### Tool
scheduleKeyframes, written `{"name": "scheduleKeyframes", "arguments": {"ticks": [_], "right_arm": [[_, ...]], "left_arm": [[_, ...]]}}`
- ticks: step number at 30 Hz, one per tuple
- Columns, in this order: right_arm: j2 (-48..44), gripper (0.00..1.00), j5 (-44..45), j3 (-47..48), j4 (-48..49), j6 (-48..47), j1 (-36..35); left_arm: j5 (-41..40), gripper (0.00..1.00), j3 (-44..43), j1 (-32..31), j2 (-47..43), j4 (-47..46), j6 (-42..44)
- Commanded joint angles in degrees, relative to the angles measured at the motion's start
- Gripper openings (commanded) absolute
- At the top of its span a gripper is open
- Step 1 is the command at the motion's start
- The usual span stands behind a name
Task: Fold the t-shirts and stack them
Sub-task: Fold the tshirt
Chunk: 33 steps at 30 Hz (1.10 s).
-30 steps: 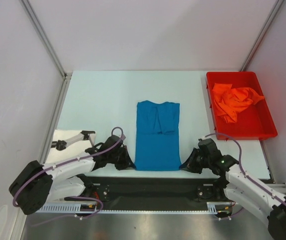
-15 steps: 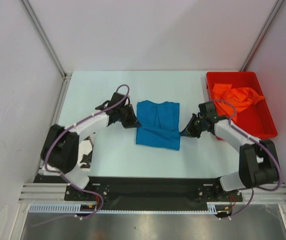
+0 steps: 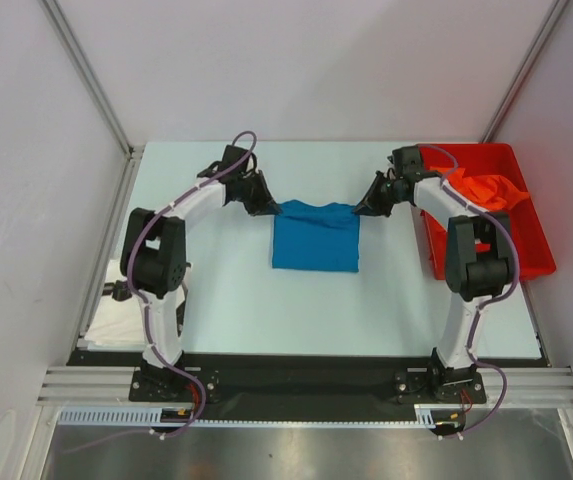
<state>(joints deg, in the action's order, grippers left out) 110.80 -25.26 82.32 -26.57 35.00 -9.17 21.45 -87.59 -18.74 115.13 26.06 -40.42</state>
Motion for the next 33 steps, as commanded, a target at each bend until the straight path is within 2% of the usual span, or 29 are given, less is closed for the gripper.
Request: {"name": "scheduleKeyframes", "arguments": {"ticks": [1,14,19,24,29,33], "right_arm": [[3.6,0.0,-2.1,6.5,-1.9,-0.8,1.1],[15.8,0.0,-4.5,22.4,-4.3,0.2,2.5],[17.1,0.0,-4.8,23.8,-4.3,0.2,3.0],[15.0,0.0,-4.9,22.4,-4.0,0.6,3.2],[17.2,0.0,-6.1,23.2,-1.7,2.6,3.6],[20.4,0.1,-6.6,25.2,-0.4,3.6,3.7]], "left_arm": [[3.0,0.0,-6.4,0.5,2.7,-1.3,1.6],[4.1,0.0,-15.1,2.7,11.0,-1.7,-0.4],[4.7,0.0,-16.7,3.4,12.2,-1.3,-0.3],[2.5,0.0,-14.3,3.6,7.6,-2.9,-0.5],[5.0,0.0,-17.9,4.5,10.5,-2.5,-1.4],[4.5,0.01,-20.4,4.8,13.7,-1.8,-1.5]]}}
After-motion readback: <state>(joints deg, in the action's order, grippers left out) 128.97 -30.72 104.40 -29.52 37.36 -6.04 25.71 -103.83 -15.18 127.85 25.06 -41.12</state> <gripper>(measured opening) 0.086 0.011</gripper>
